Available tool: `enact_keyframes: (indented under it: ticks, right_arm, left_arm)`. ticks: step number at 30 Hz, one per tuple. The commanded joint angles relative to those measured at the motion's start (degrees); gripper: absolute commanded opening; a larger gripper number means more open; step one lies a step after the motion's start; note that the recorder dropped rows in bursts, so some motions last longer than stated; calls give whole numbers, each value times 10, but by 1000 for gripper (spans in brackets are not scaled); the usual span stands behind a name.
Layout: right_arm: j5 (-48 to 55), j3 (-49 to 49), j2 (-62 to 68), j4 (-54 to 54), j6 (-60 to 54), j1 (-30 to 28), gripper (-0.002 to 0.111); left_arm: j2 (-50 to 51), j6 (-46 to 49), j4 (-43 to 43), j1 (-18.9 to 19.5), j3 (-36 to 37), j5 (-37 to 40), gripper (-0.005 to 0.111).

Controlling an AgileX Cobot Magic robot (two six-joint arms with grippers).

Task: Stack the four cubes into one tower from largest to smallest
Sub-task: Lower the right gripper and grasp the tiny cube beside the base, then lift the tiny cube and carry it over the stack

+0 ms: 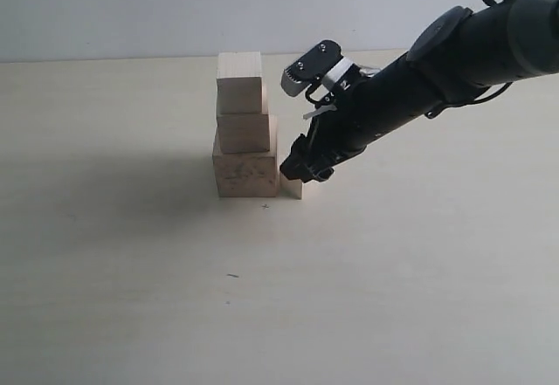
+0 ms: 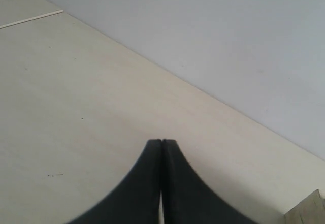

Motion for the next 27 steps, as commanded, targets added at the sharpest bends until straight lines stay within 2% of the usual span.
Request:
enact_keyframes:
  ticks: [1, 8, 11, 19, 24, 27]
  right_arm:
    - [-4, -8, 18, 1, 14, 1, 69]
    - [-11, -8, 38, 1, 14, 1, 68]
    - [-16, -8, 42, 1, 14, 1, 63]
    - [-15, -8, 37, 1, 26, 1, 36]
    - [-15, -8, -3, -42, 106, 1, 34]
    - [-8, -8, -38, -144, 206, 1, 34]
  left_arm:
    - [-4, 2, 3, -4, 2, 3, 0]
    - [-4, 3, 3, -4, 2, 4, 0]
    - [-4, 3, 3, -4, 2, 6, 0]
    - [-4, 3, 3, -4, 2, 9, 0]
    - [-4, 3, 3, -4, 2, 9, 0]
    - [-4, 3, 3, -4, 2, 9, 0]
